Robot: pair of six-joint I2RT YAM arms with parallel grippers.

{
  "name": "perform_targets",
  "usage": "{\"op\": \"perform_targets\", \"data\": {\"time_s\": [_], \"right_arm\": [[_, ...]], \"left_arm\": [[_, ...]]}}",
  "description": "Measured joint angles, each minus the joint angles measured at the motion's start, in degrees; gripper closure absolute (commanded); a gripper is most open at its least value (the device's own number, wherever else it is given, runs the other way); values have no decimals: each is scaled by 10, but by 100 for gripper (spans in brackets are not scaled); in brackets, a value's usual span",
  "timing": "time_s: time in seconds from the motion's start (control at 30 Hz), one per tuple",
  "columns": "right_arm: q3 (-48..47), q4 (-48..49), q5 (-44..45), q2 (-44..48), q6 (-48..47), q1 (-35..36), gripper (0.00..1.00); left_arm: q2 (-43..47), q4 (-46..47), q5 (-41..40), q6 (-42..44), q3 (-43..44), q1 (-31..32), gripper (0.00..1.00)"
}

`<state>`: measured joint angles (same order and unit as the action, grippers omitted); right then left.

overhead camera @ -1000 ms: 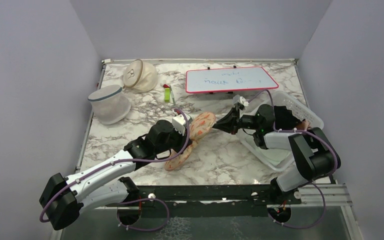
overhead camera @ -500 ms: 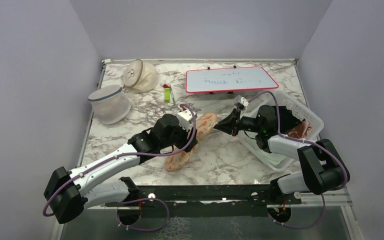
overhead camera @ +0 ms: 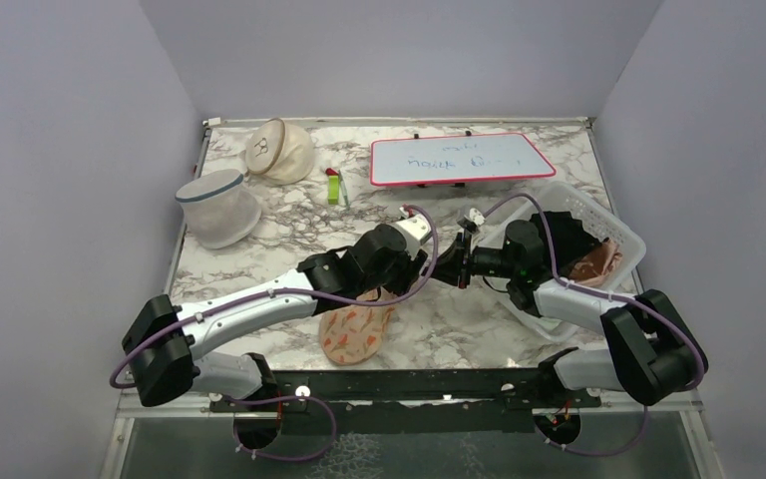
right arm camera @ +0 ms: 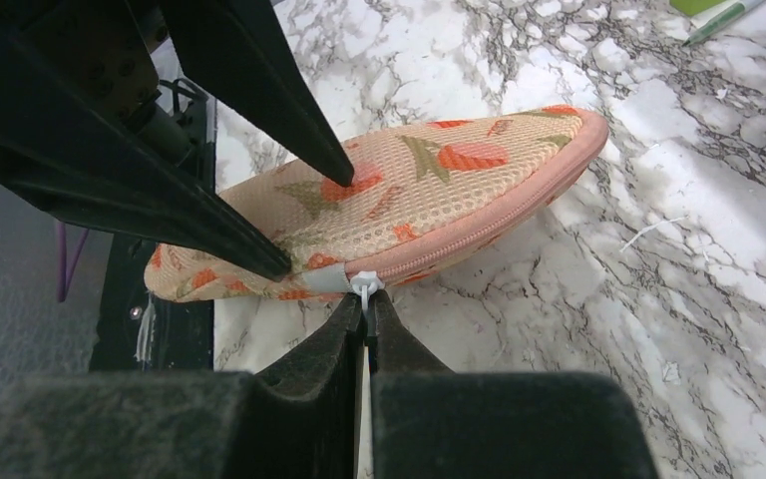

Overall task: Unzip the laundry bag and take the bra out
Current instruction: Unzip the laundry bag at the center of the board.

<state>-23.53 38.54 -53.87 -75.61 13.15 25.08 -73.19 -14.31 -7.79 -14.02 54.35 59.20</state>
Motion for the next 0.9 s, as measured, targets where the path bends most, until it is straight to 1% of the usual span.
{"op": "perform_targets", "data": {"time_s": [0.17,0.23,0.3,0.33,0.6,0.63,0.67,0.73,0.9], "right_arm": [[6,0,3,0,0,0,99],[7,0,3,0,0,0,99],[7,1,3,0,0,0,99],[7,1,3,0,0,0,99],[11,0,9,3,-10,0,99],[12,0,12,3,-10,0,99],[12,0,15,3,-12,1,99],[12,-3,21,3,-15,1,99],[12,-24,58,21,-23,1,99]], "left_arm": [[-20,-8,-19,-17,5,-1,52],[-31,-8,-19,-21,11,-1,50],[-46,-8,-19,-24,19,-1,51],[-54,-8,-19,-28,23,-1,53],[-84,-10,-17,-33,37,-1,88],[-87,-12,-16,-31,41,2,90],[-89,-13,-15,-28,43,2,95],[-93,-17,-16,-20,49,3,99],[-96,-30,-19,13,56,3,100]]}}
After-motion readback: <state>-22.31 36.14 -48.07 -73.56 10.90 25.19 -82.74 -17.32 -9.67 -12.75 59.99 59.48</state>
